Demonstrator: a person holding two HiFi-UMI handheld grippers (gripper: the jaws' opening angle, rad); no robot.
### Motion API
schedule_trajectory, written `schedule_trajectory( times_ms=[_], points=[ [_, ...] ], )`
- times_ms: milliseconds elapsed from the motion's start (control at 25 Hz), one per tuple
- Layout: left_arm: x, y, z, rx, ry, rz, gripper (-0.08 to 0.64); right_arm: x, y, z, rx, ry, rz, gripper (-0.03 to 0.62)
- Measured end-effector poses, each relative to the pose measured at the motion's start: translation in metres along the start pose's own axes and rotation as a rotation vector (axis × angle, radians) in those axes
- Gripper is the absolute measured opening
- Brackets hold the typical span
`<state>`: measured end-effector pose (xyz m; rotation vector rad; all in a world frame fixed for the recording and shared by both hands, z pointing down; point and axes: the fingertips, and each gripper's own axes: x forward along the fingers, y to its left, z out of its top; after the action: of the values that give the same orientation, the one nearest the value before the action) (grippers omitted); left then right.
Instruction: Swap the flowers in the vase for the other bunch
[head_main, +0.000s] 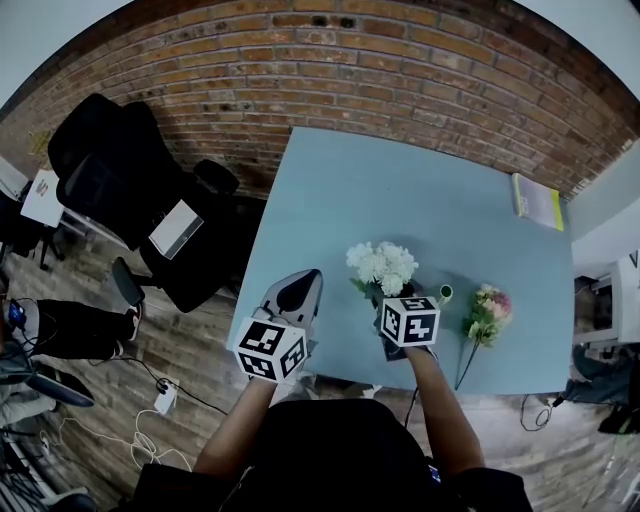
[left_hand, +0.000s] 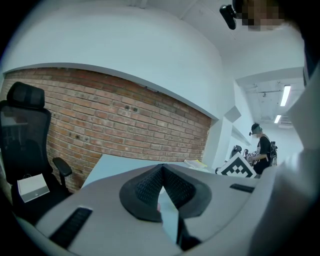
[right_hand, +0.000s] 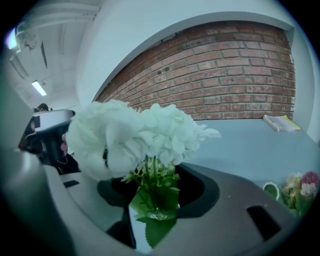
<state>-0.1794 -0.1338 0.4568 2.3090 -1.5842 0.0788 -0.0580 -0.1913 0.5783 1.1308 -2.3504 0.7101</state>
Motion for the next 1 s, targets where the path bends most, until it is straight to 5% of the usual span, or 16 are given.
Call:
schedule_trajectory(
  times_ms=[1000],
  points=[
    [-0.006,0.022,-0.023,-0.04,0.052,0.071,0.005,0.05,-0.012,-0.056,0.08,0.159,-0.015,0.216]
  ],
)
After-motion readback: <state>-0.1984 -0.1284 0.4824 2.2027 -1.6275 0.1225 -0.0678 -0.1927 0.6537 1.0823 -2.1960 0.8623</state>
